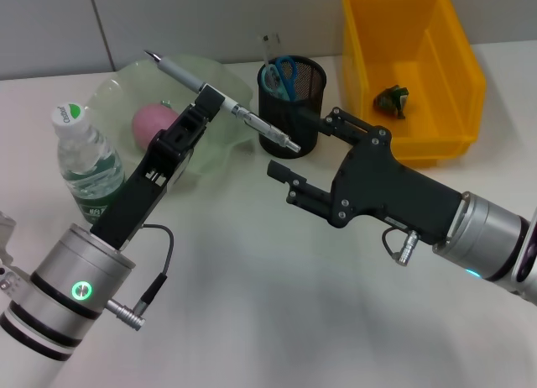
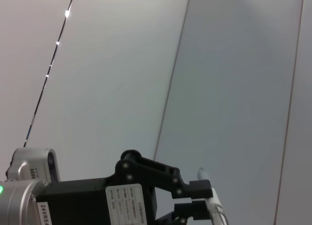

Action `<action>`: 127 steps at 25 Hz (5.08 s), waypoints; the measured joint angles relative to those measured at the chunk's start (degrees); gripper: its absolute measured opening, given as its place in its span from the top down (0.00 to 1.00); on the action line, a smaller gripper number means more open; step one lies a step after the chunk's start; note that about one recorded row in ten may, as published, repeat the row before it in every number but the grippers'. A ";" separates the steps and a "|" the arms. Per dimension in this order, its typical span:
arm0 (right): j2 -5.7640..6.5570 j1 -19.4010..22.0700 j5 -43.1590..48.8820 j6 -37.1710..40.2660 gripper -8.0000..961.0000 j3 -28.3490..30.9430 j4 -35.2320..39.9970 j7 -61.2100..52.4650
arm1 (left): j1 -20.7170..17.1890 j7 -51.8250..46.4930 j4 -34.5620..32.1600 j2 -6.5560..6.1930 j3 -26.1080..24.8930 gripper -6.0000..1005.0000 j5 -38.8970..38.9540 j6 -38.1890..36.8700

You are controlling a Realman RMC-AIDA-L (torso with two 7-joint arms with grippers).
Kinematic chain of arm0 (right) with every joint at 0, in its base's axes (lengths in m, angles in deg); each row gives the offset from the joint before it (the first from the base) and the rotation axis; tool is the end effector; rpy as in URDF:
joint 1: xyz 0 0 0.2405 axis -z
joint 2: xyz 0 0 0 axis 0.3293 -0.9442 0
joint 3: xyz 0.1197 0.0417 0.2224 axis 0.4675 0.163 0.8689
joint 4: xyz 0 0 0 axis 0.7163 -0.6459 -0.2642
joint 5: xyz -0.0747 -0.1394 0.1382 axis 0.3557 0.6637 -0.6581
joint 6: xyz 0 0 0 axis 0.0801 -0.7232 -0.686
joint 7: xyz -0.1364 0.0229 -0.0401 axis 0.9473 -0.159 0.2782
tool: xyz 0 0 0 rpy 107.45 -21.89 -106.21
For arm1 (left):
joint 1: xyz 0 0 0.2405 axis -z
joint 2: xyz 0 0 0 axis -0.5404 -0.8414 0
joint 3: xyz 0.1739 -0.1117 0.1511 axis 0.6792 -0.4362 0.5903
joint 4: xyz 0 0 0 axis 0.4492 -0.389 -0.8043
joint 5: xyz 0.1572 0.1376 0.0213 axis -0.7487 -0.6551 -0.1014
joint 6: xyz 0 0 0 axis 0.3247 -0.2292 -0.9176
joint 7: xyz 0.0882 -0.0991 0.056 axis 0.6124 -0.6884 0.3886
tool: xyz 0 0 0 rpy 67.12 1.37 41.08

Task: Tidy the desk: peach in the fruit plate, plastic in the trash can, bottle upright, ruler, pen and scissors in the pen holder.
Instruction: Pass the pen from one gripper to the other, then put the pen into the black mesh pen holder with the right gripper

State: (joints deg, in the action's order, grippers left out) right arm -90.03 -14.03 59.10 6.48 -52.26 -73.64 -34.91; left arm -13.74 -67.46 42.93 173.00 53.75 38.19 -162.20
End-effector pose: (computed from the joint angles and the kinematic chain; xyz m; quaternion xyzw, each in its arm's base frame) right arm 0.2320 0.2928 -0.0584 -0.8514 -0.0367 0.4179 0.3148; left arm -0.2058 0.2804 -0.0777 -0.6077 -0.5016 -0.6100 0.0837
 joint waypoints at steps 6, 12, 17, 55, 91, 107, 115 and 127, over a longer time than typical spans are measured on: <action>0.01 -0.85 -0.07 -0.21 0.33 0.68 -0.60 0.70 | 0.02 -0.13 0.00 0.00 0.09 0.78 0.02 0.27; 0.01 -1.65 -0.08 -0.78 0.35 0.67 -1.90 2.93 | 0.02 -0.27 -0.02 0.00 0.13 0.77 0.02 0.28; 0.01 -2.23 -0.08 -1.77 0.37 1.15 -2.32 3.10 | 0.01 -0.31 -0.02 0.00 0.05 0.77 0.07 0.28; 0.01 -2.93 0.01 -2.40 0.68 2.08 -4.26 3.13 | 0.01 -0.84 -0.02 0.00 0.14 0.75 0.17 0.37; 0.01 -2.87 -0.08 -2.08 0.86 2.09 -4.22 3.14 | 0.54 -0.99 0.04 0.00 0.13 0.66 -0.13 -0.26; 0.03 -1.54 -0.07 0.22 0.86 5.44 -4.42 1.97 | 0.11 0.32 2.00 0.00 -0.05 0.23 -0.22 -5.74; 0.39 1.04 -0.07 4.27 0.86 9.49 -0.63 -11.52 | 3.19 8.59 5.93 -0.45 -0.50 0.24 -6.81 -11.42; 0.57 5.23 -0.07 7.78 0.86 9.05 14.81 -35.26 | 8.88 26.03 14.48 -2.43 -4.47 0.35 -22.63 -18.05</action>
State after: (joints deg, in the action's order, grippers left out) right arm -89.46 -8.80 59.03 14.26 -43.21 -58.84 -70.16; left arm -4.87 -41.44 57.41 170.57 49.28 15.56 -180.25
